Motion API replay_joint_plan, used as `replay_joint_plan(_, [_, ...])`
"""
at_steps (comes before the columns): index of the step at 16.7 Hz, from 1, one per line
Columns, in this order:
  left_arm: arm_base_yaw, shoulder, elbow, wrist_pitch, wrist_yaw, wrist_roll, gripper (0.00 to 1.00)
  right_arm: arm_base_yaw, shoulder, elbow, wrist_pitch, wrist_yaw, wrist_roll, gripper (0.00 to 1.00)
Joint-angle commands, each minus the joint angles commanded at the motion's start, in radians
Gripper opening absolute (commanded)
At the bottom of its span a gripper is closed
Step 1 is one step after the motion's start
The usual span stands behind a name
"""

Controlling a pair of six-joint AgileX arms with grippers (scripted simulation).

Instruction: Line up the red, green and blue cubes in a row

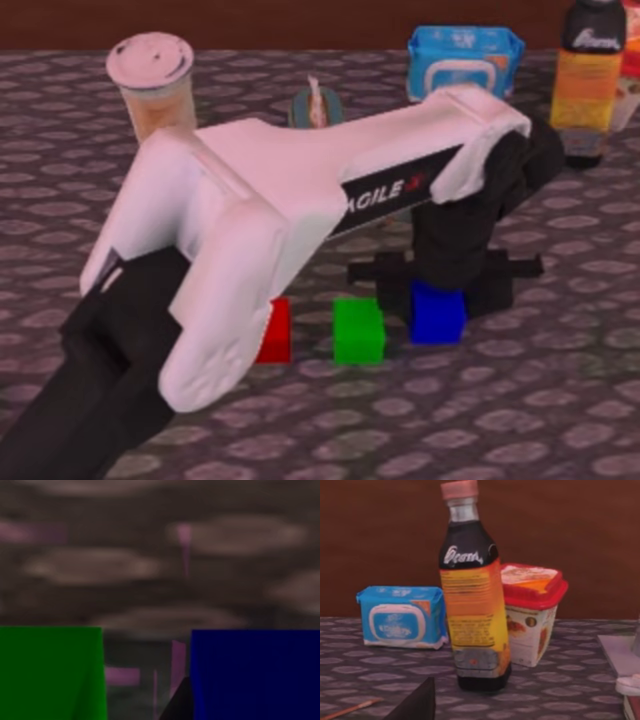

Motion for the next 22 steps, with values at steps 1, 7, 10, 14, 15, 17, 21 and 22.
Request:
replay_joint_plan(1, [0.000,0.000,0.000,0.000,0.000,0.000,0.45,0.000,0.000,0.000,0.000,0.000,0.000,1.00])
replay_joint_plan(7, [0.000,0.000,0.000,0.000,0.000,0.000,0.90,0.000,0.000,0.000,0.000,0.000,0.000,1.00])
replay_joint_plan(10, [0.000,0.000,0.000,0.000,0.000,0.000,1.00,0.000,0.000,0.000,0.000,0.000,0.000,1.00])
replay_joint_plan(14, [0.000,0.000,0.000,0.000,0.000,0.000,1.00,0.000,0.000,0.000,0.000,0.000,0.000,1.00])
replay_joint_plan(15, [0.000,0.000,0.000,0.000,0.000,0.000,1.00,0.000,0.000,0.000,0.000,0.000,0.000,1.00])
replay_joint_plan(17, [0.002,0.000,0.000,0.000,0.000,0.000,1.00,0.000,0.000,0.000,0.000,0.000,0.000,1.00])
replay_joint_plan(21, [0.005,0.008,0.076,-0.075,0.001,-0.002,1.00,0.000,0.000,0.000,0.000,0.000,0.000,1.00])
replay_joint_plan(22, [0.008,0.010,0.117,-0.114,0.001,-0.003,1.00,0.000,0.000,0.000,0.000,0.000,0.000,1.00])
